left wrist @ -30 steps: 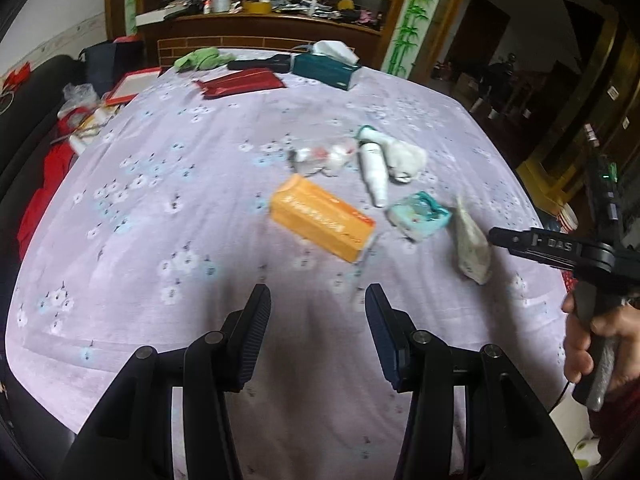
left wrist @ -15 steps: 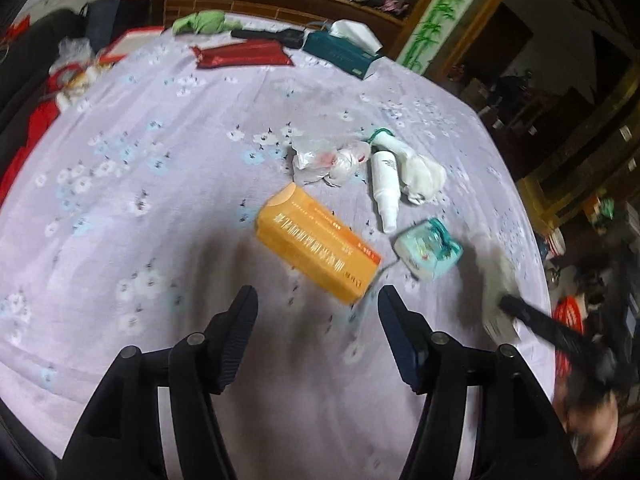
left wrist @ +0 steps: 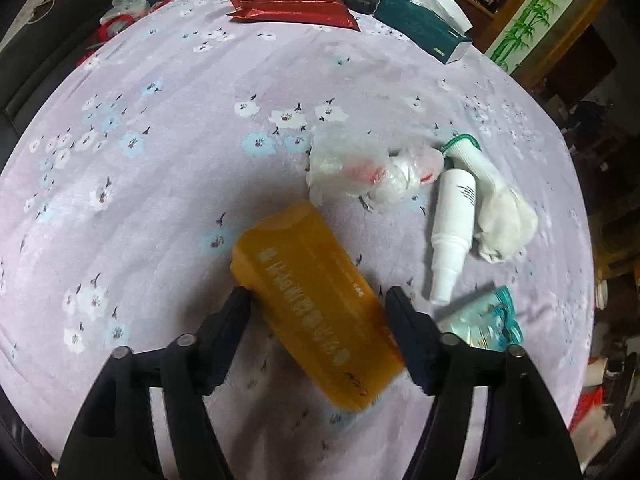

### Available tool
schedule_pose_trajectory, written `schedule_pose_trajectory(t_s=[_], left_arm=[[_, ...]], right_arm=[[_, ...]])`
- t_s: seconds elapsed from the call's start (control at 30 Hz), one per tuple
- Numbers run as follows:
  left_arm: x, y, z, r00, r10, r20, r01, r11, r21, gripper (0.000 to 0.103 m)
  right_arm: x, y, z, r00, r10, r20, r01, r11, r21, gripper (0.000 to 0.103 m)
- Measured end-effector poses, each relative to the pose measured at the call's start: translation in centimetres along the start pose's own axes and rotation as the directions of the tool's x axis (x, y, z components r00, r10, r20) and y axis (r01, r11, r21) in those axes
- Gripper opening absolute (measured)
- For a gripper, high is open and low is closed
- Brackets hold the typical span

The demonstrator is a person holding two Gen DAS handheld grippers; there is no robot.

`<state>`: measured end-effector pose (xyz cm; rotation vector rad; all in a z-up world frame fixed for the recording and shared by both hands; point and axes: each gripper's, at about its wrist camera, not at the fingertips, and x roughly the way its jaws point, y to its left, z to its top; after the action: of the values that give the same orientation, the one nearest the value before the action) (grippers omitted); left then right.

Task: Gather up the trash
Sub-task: 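Grasp the white wet-wipe pack with the right tool while the left tool grasps the orange medicine box, then carry the wet-wipe pack and orange box toward the red basket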

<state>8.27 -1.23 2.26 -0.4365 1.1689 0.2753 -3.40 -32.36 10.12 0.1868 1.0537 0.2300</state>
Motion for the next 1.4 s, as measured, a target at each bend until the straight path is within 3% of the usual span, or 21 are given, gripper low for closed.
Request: schedule_pose_trajectory(t_s=[0.2,0.37,0.5,0.63,0.8,0.97,1.1,1.4], left_arm=[[0.6,-0.2,-0.2,1.0,0.01,-0.001,-0.01,0.993,0.116,0.069],[-0.7,0.8,-1.6,1.0,0.0,0.009,-0.002,0.977,0.213,0.058],[-1.1,2.3,-3.1,1.0,-0.002,-0.003,0.002,0.972,0.233,0.056],[-1.8,2.5,-4.6,0.998,0.013,0.061,-0.03,0.957,0.29,0.048],[-4.5,2.0,-6.8,0.99,-0.039,0.135,-0.005,0.95,0.313,0.048],[-8.8,-1.0,-9.9,0.966,-0.123,0.226,0.019,0.911,0.412,0.048],[-11.2,-3.8,-12.2,0.95,-0.185,0.252,0.042,0.875,0.483,0.048],[-12.8,-8.3,-14.7,0.942,-0.222,0.25,0.046,0.827,0.561,0.048]], right_arm=[[-0.6,-0.4,-0.7,1.0,0.013,-0.006,-0.013,1.0,0.008,0.049],[-0.6,0.4,-0.9,0.999,0.036,-0.009,-0.037,0.999,-0.006,0.049],[-0.3,1.2,-1.0,0.999,0.046,-0.017,-0.046,0.999,-0.025,0.049],[0.1,2.1,-1.2,0.999,0.042,-0.015,-0.042,0.998,-0.046,0.049],[0.0,2.5,-1.5,1.0,0.029,0.011,-0.028,0.998,-0.048,0.049],[-0.3,1.3,-1.8,0.999,-0.001,0.038,0.001,1.0,0.005,0.049],[-1.1,0.5,-1.7,0.998,-0.018,0.064,0.016,0.999,0.03,0.049],[-3.2,-1.6,-1.7,0.992,-0.047,0.115,0.042,0.998,0.041,0.049]])
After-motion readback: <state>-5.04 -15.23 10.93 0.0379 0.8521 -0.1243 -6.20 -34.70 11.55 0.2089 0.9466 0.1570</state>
